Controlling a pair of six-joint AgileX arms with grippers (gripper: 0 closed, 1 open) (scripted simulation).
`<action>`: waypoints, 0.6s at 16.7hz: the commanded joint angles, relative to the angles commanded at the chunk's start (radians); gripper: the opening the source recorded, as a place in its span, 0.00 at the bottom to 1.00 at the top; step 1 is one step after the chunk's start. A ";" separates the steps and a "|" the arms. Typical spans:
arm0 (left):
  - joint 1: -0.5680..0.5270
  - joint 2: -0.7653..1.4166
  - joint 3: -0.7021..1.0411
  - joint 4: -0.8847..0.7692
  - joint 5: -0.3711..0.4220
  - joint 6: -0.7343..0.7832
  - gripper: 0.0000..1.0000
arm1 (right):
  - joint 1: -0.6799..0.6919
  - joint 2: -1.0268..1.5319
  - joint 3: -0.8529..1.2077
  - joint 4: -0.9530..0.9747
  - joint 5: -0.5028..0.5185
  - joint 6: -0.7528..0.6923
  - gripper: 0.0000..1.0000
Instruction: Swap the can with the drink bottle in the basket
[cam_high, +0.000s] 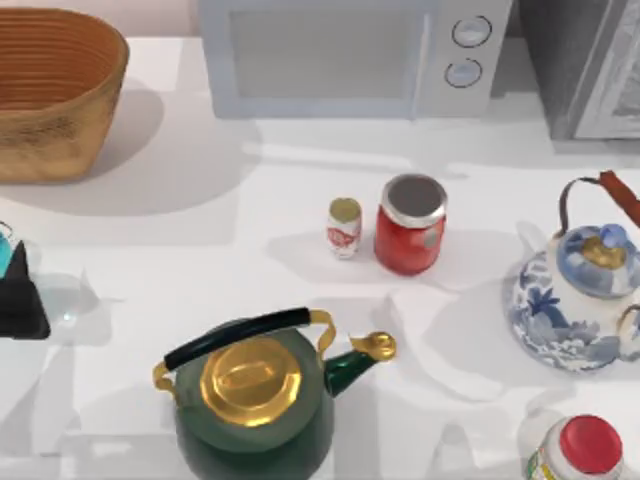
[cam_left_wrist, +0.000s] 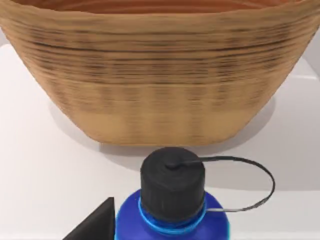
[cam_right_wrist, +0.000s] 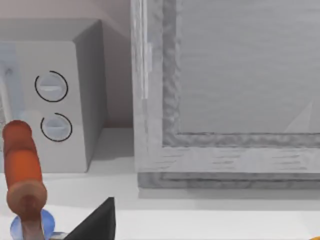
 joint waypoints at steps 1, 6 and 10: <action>0.013 0.091 0.001 0.070 0.014 0.005 1.00 | 0.000 0.000 0.000 0.000 0.000 0.000 1.00; 0.068 0.468 0.010 0.375 0.075 0.027 1.00 | 0.000 0.000 0.000 0.000 0.000 0.000 1.00; 0.095 0.653 0.018 0.528 0.105 0.038 1.00 | 0.000 0.000 0.000 0.000 0.000 0.000 1.00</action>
